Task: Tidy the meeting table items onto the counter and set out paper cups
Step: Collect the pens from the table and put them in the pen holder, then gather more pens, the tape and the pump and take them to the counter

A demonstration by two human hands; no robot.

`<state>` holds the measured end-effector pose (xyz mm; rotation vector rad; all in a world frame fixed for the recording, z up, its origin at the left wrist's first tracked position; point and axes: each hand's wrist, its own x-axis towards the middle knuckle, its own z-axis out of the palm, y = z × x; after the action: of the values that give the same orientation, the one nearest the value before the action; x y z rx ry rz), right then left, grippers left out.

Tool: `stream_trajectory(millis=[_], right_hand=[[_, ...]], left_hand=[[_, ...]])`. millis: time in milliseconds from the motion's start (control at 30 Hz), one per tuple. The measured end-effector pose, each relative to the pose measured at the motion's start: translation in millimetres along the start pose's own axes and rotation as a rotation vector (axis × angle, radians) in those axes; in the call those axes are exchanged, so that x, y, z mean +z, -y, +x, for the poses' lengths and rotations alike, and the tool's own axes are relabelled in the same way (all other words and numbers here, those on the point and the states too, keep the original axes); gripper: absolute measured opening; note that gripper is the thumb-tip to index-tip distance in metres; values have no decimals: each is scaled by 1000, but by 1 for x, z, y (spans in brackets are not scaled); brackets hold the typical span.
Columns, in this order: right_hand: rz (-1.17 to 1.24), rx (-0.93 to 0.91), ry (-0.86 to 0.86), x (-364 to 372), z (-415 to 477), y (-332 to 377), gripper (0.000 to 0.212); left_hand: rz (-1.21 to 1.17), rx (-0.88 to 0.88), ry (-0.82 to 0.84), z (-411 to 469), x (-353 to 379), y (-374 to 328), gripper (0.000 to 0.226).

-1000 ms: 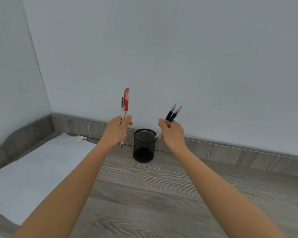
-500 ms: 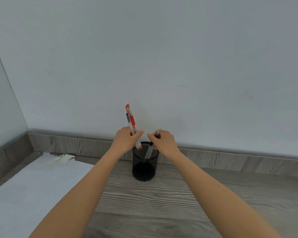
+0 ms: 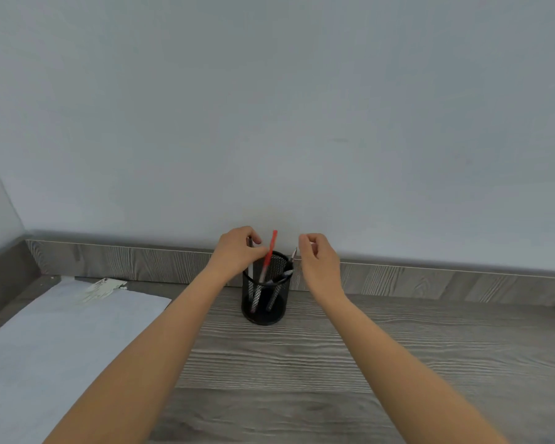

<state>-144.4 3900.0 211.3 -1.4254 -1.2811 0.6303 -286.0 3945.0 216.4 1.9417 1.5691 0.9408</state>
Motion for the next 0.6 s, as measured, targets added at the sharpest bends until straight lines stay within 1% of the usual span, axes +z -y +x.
stream_trajectory(millis=[100, 200, 267, 367, 433, 533, 600], right_hand=[[-8, 12, -14, -10, -12, -10, 13], [-28, 21, -24, -19, -23, -19, 14], [-41, 28, -25, -26, -32, -23, 15], [-62, 36, -28, -35, -44, -32, 16], [-85, 53, -28, -40, -52, -39, 16], [-169, 74, 7, -49, -67, -46, 19], [-233, 67, 40, -58, -76, -50, 29]], left_hand=[[-14, -22, -31, -4, 1, 1, 24], [-56, -49, -77, -13, -1, 0, 39], [-80, -41, -135, -24, -4, -3, 44], [-82, 16, -256, -46, -5, -6, 40], [-105, 54, -306, -62, -4, -8, 36], [-98, 76, -317, -84, 7, -11, 30], [-55, 74, -269, -94, 17, -10, 28]])
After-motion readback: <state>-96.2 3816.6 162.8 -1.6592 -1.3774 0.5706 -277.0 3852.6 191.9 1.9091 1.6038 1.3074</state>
